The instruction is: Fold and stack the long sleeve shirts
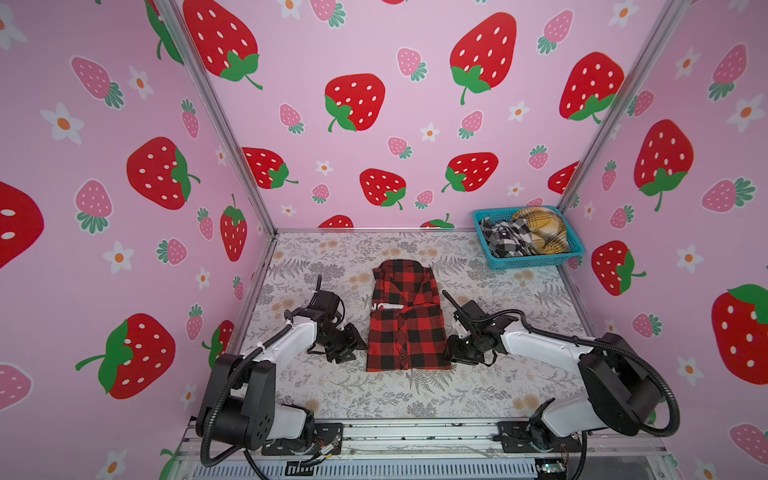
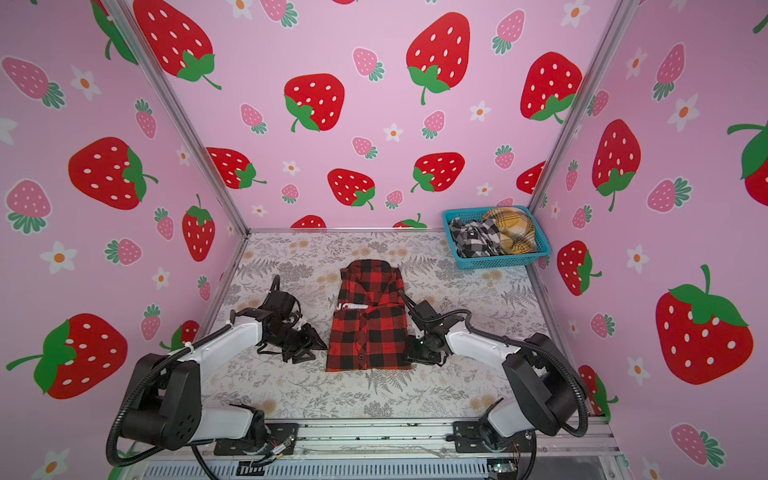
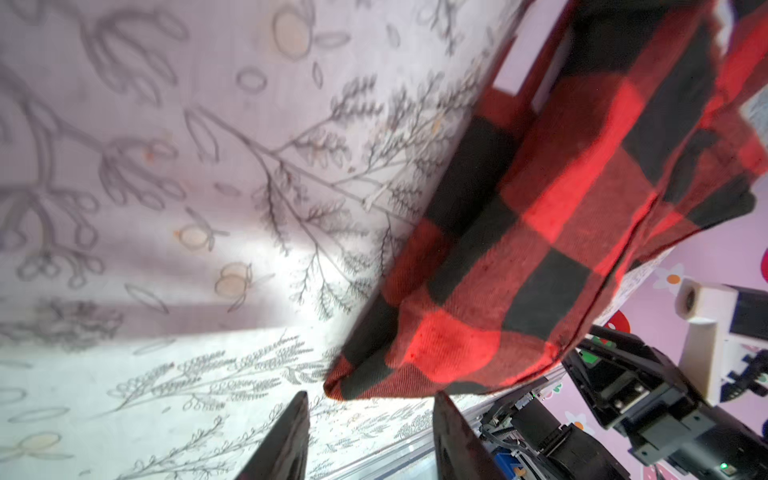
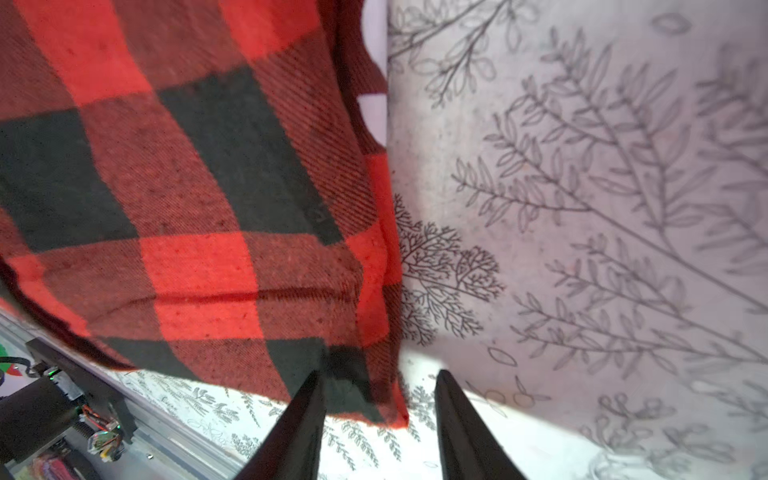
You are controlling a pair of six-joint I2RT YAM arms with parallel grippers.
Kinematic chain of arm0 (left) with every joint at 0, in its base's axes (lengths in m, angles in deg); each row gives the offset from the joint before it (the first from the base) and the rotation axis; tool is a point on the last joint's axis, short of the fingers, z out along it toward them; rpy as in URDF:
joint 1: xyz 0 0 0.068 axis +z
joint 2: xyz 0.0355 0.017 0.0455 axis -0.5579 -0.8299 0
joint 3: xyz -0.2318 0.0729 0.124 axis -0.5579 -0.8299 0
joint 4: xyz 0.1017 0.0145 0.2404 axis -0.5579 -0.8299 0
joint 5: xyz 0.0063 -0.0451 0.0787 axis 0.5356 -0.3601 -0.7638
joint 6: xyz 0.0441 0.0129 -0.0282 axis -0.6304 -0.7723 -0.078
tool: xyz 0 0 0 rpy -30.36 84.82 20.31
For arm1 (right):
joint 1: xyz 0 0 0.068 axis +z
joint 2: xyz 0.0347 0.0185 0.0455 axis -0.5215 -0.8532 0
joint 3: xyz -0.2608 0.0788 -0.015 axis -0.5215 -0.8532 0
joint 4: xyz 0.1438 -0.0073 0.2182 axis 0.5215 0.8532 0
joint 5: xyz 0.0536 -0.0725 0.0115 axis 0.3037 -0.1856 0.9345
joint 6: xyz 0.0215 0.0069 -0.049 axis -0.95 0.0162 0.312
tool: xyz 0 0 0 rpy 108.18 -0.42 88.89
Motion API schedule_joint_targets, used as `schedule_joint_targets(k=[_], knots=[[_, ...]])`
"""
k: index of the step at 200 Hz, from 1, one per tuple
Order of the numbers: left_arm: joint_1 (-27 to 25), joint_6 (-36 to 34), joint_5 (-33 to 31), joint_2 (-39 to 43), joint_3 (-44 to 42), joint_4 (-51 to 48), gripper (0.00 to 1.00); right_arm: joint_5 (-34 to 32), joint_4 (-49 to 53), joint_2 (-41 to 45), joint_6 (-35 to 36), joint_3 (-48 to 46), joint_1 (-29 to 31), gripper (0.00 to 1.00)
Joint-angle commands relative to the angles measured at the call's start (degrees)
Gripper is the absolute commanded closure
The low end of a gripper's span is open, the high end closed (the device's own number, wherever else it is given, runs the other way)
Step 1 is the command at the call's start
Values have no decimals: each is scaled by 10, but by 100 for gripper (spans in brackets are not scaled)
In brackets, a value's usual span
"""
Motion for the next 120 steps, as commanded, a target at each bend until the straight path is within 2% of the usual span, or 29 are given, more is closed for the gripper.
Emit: schedule_joint_targets(k=[1, 62, 92, 120], knots=[[-11, 44, 43, 15, -43, 2, 51, -19, 31, 5, -1, 11, -1, 54], [-29, 82, 42, 7, -72, 67, 50, -8, 11, 8, -2, 3, -3, 56], [-26, 58, 12, 0, -36, 50, 50, 13, 6, -5, 3, -2, -29, 58], [-26, 44, 14, 15, -35, 46, 50, 18, 9, -1, 2, 4, -42, 59]])
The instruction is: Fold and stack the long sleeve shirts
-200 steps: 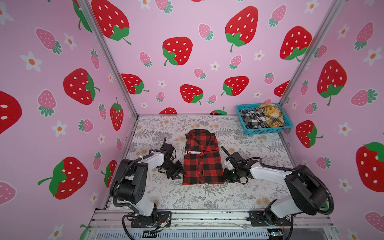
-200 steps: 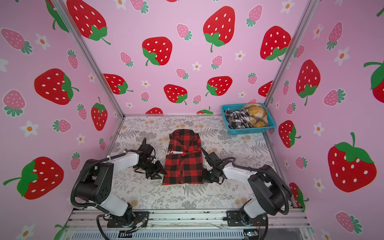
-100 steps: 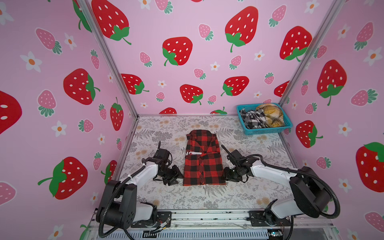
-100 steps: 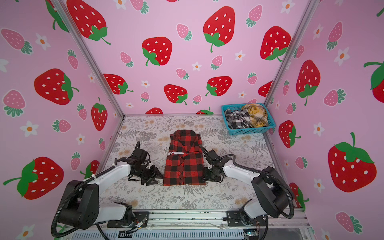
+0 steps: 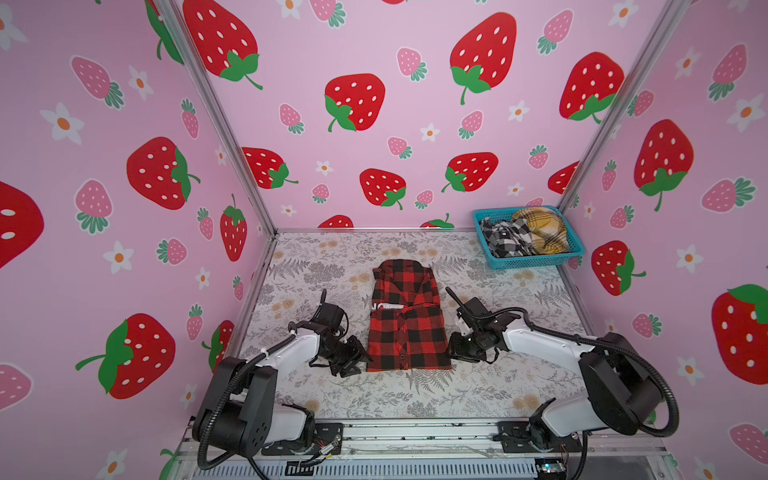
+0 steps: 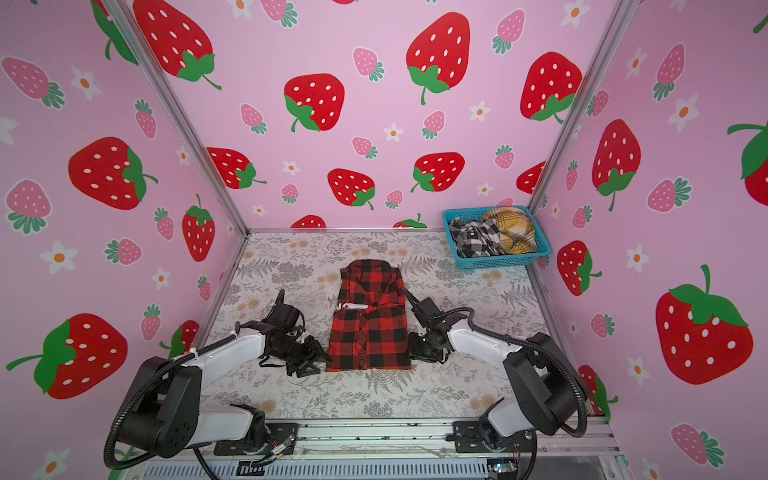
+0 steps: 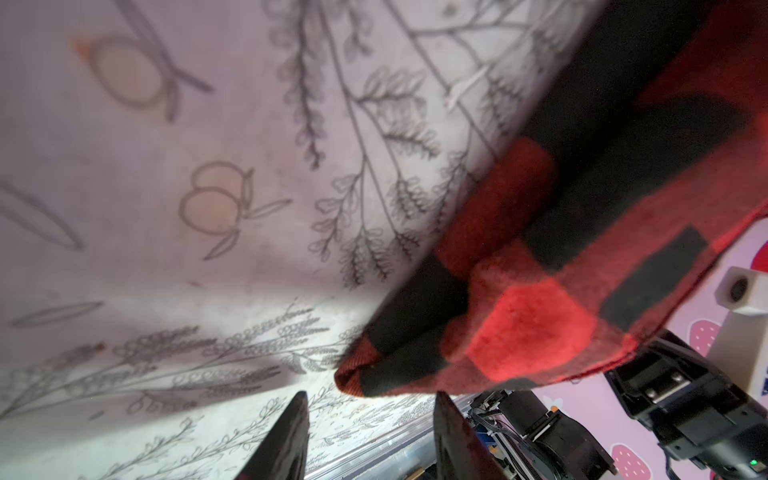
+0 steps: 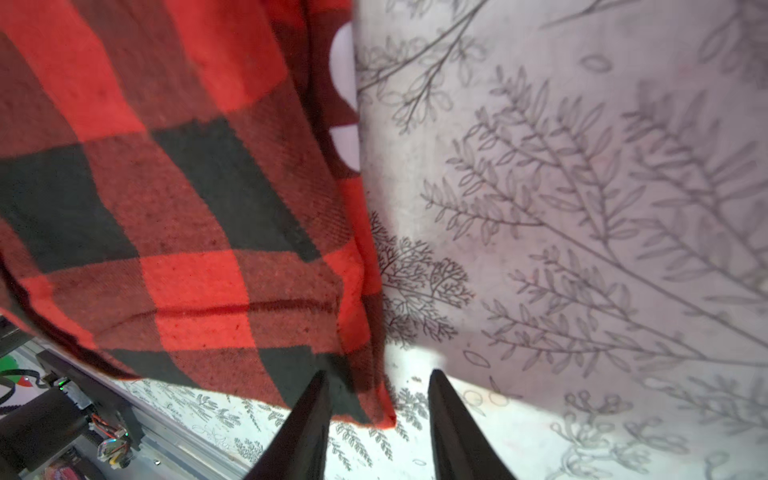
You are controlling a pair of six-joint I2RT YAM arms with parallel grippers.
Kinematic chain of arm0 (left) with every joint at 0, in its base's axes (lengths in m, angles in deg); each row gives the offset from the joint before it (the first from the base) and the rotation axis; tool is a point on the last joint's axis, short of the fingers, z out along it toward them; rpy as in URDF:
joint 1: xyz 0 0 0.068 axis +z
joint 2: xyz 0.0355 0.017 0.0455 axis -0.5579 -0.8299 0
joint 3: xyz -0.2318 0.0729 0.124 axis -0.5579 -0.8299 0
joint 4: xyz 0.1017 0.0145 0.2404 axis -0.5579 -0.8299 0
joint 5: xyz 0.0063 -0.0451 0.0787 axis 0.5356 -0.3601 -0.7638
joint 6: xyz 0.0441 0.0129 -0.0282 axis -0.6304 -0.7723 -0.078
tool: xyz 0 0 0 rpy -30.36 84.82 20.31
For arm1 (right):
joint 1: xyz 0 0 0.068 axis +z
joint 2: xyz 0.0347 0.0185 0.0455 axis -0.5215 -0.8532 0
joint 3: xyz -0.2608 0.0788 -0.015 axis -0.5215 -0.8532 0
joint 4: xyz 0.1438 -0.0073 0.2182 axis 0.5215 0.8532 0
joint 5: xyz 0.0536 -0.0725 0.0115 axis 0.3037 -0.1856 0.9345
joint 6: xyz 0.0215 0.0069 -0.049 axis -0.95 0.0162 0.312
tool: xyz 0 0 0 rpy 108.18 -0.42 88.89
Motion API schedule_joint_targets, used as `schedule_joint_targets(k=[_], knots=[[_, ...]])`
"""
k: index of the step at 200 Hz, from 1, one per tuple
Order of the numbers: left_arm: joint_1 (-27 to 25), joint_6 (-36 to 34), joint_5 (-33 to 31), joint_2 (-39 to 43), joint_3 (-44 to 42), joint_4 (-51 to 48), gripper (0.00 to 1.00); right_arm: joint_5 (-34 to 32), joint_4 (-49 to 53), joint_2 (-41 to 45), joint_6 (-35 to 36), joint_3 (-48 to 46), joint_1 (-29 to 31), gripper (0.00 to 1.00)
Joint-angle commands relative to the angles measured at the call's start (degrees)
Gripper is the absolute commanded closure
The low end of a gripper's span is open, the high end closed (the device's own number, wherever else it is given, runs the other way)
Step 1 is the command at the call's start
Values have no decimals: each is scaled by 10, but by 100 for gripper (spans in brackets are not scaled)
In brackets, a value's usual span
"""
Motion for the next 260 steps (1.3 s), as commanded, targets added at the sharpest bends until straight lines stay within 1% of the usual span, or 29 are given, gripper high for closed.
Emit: schedule_joint_targets(k=[1, 60, 83, 114, 130, 167, 229, 260], knots=[[2, -15, -6, 11, 19, -10, 50, 8, 6, -1, -3, 2, -9, 59], [3, -18, -6, 54, -9, 7, 49, -17, 52, -2, -4, 45, -30, 59], [2, -24, 3, 59, -3, 7, 49, -31, 76, -9, -2, 69, -38, 60], [4, -42, 5, 59, 15, -16, 49, -38, 79, -13, -7, 85, -40, 60], [8, -45, 6, 67, 14, -20, 49, -39, 72, -11, -12, 82, -40, 60], [15, -41, 5, 74, 9, -15, 47, -36, 59, 24, -24, 56, -40, 60], [22, -27, -1, 95, -8, -23, 46, -17, 54, 57, -8, 40, -40, 60], [23, -3, -3, 123, -28, -25, 46, -7, 42, 68, 2, 25, -40, 60]])
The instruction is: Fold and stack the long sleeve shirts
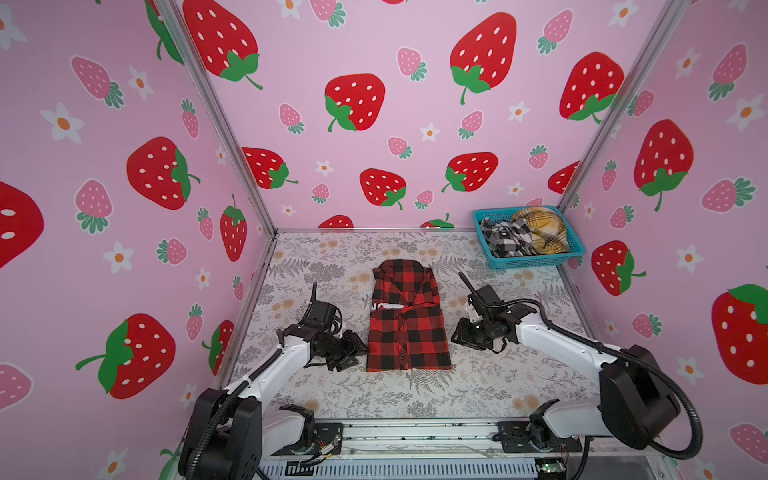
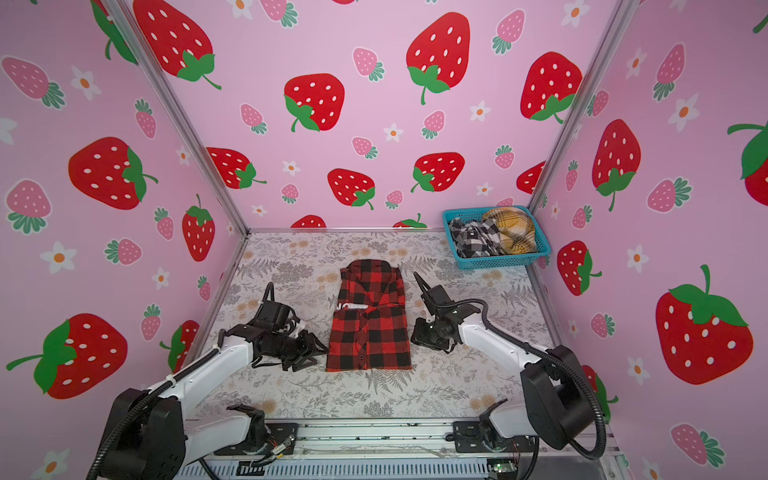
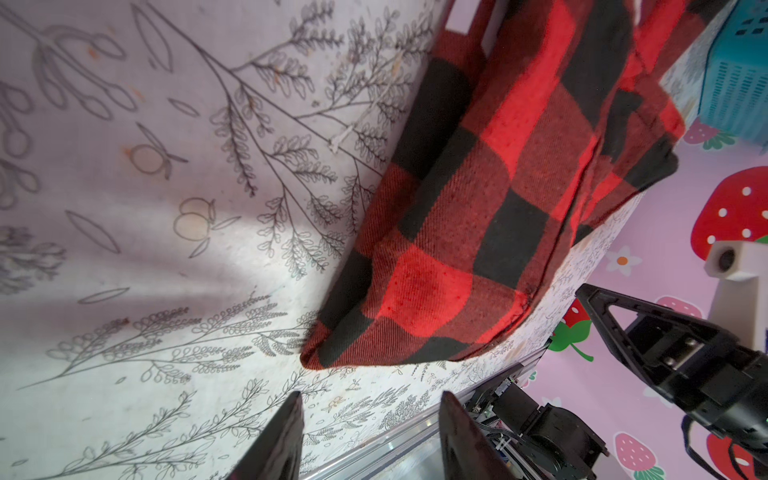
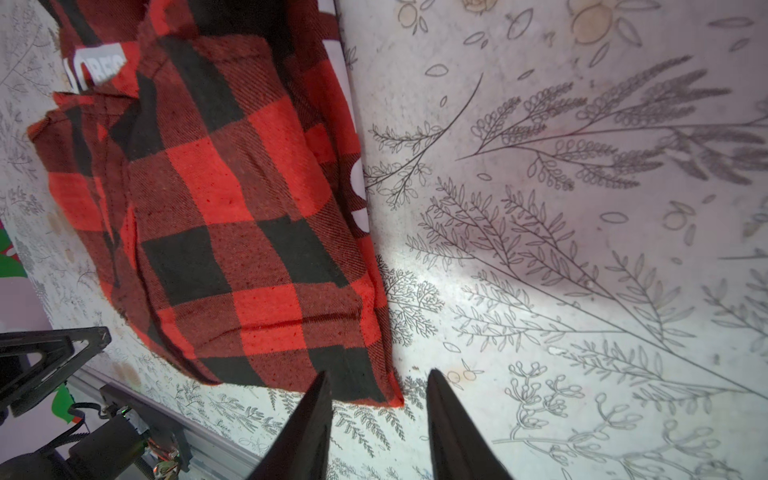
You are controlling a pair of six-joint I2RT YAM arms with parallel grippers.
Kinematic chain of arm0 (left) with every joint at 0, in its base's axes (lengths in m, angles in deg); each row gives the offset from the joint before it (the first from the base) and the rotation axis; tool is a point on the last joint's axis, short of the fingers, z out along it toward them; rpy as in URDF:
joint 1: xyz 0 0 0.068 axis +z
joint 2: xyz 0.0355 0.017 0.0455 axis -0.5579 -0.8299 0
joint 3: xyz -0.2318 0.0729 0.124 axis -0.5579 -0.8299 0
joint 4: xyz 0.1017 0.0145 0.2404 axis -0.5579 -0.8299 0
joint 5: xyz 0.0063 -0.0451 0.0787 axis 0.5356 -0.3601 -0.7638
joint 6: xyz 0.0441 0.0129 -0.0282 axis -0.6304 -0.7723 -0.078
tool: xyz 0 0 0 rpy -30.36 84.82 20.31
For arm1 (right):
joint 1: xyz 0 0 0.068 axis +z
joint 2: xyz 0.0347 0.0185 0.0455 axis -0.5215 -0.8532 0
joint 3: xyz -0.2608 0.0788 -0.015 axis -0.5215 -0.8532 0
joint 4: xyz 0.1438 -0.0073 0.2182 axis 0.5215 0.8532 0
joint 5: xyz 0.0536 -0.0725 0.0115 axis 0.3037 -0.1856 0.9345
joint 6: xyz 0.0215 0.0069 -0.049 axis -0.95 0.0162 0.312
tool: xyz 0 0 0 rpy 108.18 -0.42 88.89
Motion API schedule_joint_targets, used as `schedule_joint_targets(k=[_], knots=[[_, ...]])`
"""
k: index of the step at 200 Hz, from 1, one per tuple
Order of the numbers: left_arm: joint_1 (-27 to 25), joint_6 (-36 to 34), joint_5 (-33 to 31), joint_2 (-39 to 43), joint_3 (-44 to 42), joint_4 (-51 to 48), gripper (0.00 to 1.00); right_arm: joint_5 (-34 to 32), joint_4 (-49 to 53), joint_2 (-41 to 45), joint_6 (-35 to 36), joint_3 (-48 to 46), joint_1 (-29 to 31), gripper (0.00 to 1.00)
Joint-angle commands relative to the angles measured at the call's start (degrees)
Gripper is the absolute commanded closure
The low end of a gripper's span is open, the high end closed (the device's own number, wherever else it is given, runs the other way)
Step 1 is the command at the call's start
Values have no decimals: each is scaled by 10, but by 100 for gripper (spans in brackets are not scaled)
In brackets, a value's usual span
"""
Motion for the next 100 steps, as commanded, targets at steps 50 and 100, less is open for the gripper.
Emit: schedule_joint_targets(k=[50, 100], knots=[[4, 56, -12, 59, -48, -15, 44, 13, -27, 16, 22, -27, 1, 60], [7, 53, -15, 25, -50, 11, 42, 23, -44, 15, 30, -39, 11, 59]])
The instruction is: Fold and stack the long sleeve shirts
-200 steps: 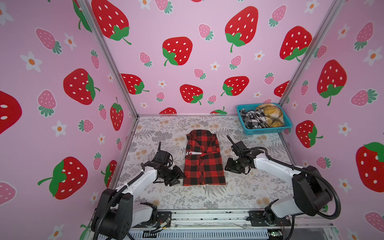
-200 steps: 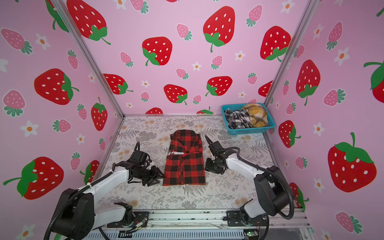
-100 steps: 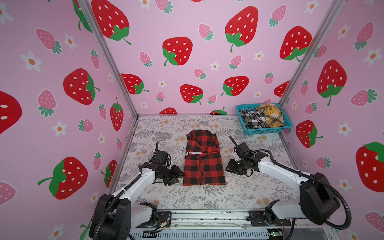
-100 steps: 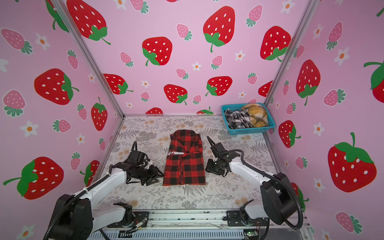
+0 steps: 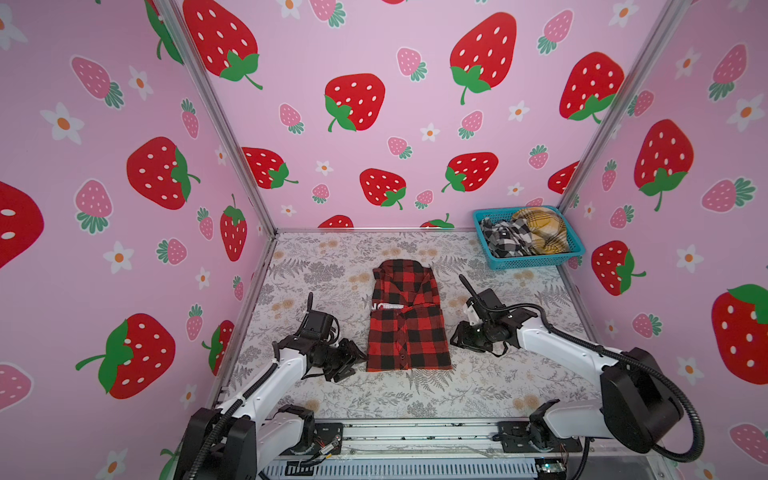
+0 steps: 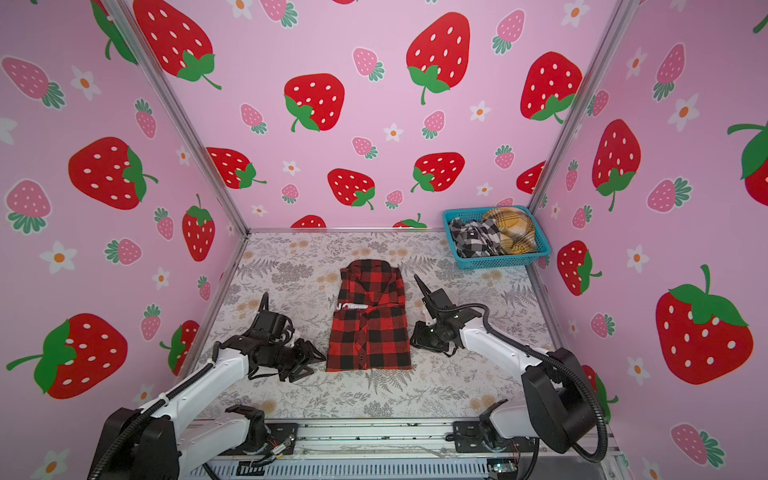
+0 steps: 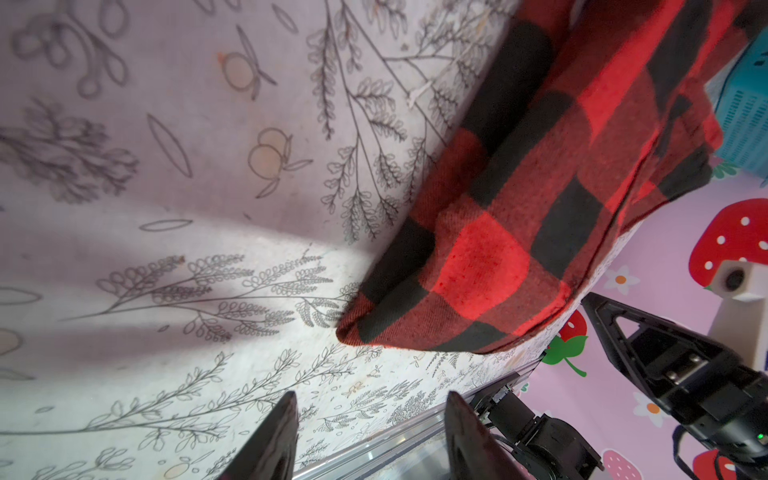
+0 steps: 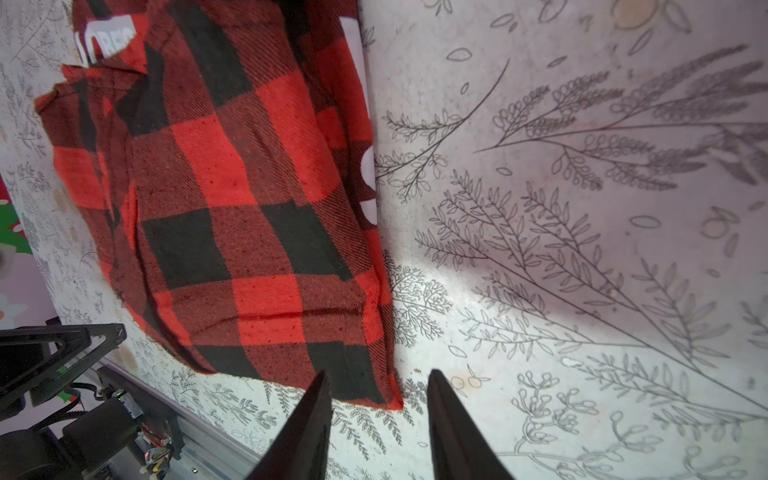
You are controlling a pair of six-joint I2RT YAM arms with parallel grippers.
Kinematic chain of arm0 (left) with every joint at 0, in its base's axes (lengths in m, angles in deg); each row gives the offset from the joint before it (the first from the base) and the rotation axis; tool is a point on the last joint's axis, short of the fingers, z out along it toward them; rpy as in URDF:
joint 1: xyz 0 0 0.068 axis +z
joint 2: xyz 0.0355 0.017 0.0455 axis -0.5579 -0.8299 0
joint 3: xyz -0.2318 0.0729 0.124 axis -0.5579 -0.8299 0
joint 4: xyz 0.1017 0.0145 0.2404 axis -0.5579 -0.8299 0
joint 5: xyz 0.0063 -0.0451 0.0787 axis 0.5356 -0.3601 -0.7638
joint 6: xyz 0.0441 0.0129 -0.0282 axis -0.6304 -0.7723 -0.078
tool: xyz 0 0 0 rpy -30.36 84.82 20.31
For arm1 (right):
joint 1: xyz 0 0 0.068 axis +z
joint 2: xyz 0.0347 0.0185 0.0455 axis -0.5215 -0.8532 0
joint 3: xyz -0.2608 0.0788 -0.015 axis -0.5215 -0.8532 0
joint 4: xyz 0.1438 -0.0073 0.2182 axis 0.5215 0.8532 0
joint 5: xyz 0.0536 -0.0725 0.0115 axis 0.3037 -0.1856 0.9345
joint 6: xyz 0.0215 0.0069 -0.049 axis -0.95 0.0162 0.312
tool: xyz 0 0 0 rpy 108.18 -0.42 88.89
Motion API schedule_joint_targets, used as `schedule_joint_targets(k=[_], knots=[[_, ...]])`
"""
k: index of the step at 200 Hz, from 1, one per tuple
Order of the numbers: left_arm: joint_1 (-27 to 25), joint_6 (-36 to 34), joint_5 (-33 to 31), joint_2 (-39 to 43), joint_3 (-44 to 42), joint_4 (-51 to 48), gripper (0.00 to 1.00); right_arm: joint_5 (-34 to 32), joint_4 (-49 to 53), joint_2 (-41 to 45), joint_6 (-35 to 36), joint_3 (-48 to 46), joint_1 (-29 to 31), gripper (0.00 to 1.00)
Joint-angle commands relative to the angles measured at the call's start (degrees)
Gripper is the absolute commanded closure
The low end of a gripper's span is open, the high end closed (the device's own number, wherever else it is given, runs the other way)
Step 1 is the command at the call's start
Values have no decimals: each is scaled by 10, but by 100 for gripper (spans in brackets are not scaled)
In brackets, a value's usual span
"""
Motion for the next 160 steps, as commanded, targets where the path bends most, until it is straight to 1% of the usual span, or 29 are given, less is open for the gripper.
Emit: schedule_joint_targets(k=[1, 43, 80, 160], knots=[[3, 5, -5, -18, -3, 11, 42, 7, -10, 7, 8, -12, 6, 59], [8, -2, 0, -40, -1, 16, 42, 21, -43, -15, -2, -25, 15, 58], [10, -1, 7, -50, -8, 26, 41, 15, -55, -35, -6, -23, 30, 58], [9, 29, 40, -86, -24, 96, 43, 18, -56, -27, -18, -43, 40, 58]])
